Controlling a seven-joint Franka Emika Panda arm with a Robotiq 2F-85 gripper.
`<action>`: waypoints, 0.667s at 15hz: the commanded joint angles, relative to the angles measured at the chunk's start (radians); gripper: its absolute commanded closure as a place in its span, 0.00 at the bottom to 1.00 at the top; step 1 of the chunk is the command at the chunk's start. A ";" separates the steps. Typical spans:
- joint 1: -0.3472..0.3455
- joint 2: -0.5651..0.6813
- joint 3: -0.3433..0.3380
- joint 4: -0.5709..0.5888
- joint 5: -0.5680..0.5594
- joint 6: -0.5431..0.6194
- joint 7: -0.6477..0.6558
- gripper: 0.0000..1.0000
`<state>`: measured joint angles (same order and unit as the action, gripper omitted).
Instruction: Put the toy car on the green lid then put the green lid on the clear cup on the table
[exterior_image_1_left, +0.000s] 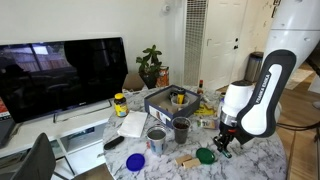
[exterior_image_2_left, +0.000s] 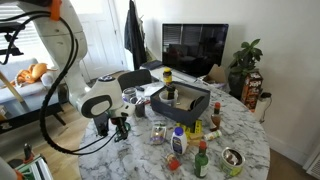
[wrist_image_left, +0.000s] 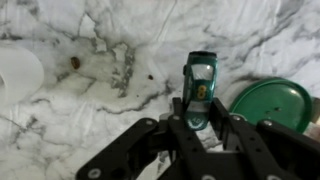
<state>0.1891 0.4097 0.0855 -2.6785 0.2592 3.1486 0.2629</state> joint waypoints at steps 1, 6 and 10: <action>0.049 -0.053 0.004 0.027 -0.012 -0.088 0.036 0.92; 0.071 -0.014 -0.009 0.147 -0.035 -0.163 0.053 0.92; 0.042 0.035 0.013 0.227 -0.032 -0.203 0.034 0.92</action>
<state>0.2477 0.3981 0.0872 -2.5102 0.2419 2.9895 0.2911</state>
